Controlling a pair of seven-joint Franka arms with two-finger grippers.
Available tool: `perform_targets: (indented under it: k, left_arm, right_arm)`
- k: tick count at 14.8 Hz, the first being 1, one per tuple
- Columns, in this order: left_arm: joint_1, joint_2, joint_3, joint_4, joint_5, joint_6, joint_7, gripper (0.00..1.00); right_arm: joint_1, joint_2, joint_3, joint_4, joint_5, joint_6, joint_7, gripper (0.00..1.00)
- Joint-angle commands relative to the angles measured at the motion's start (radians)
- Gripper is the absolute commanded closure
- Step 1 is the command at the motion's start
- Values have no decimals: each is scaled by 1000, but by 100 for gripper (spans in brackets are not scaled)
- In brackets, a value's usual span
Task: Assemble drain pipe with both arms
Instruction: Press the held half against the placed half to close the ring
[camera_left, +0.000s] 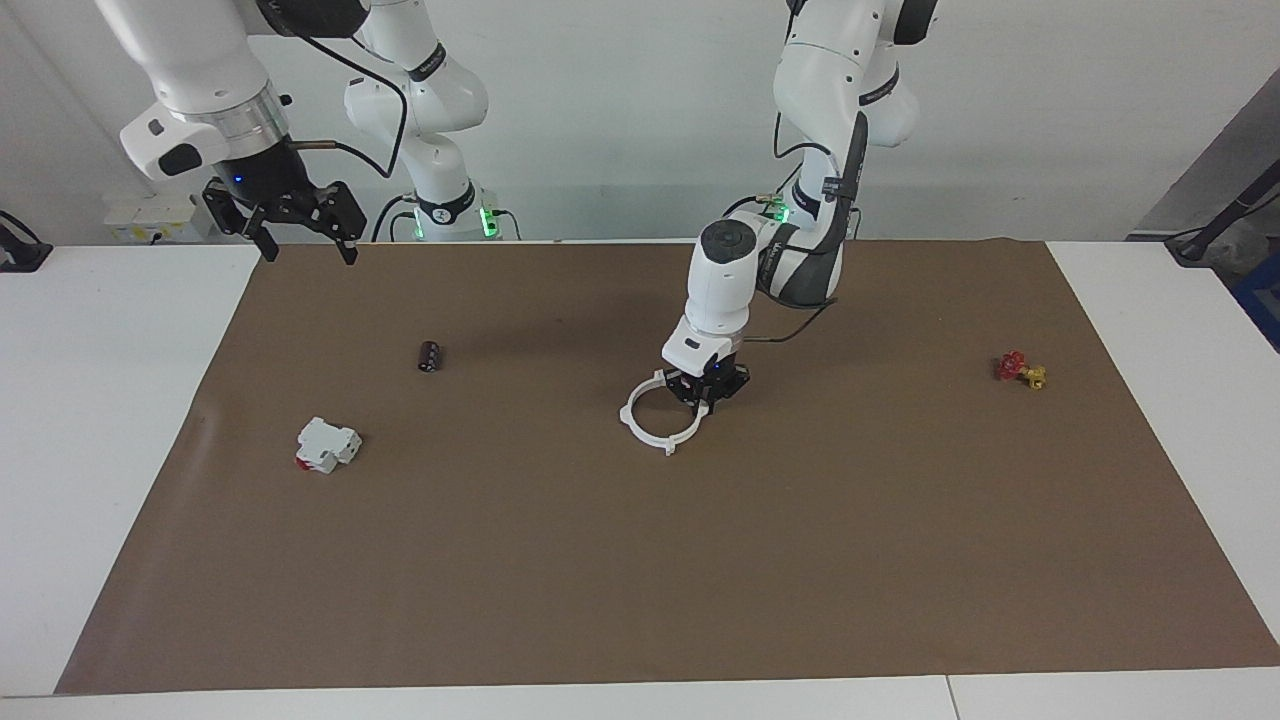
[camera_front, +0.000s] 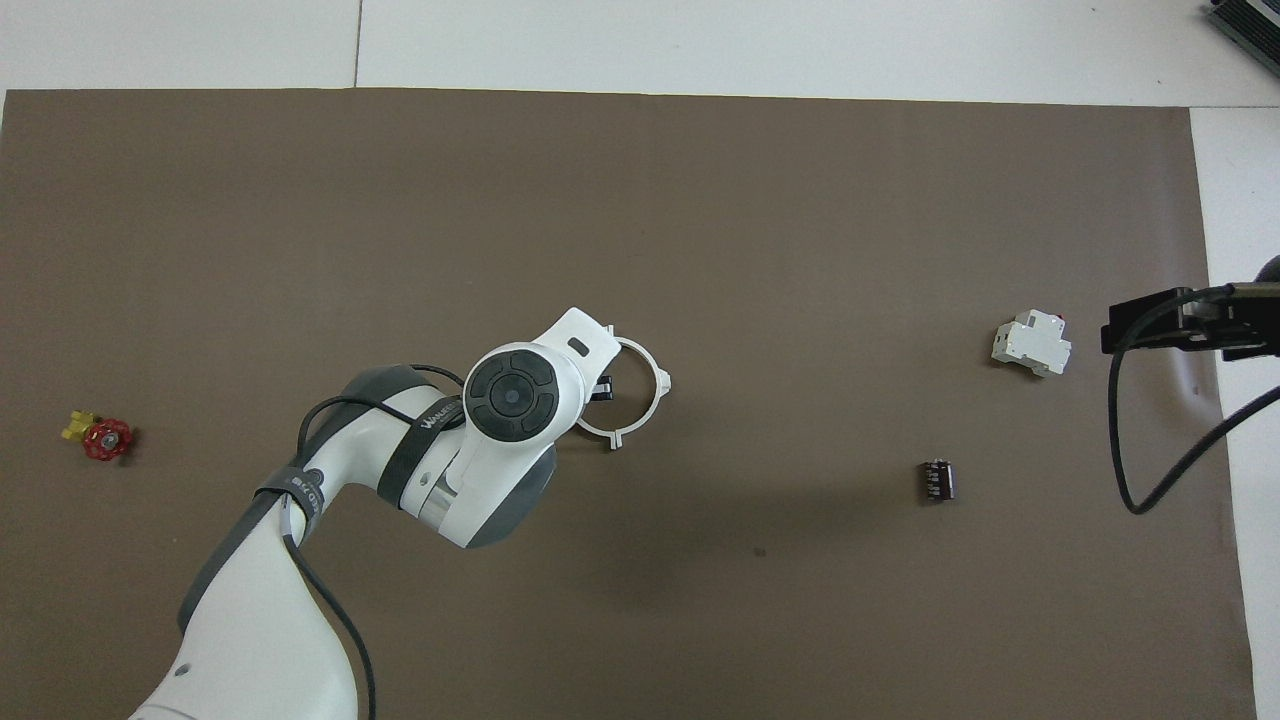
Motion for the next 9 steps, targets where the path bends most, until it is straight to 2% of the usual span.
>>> perform_targets:
  k: [1, 9]
  left_arm:
    - [-20, 8, 13, 12, 15, -9, -26, 100]
    - [-9, 12, 14, 18, 17, 9, -15, 100]
  right_arm:
    - [-6, -19, 5, -19, 2, 11, -20, 0]
    - [-6, -19, 5, -21, 2, 11, -20, 0]
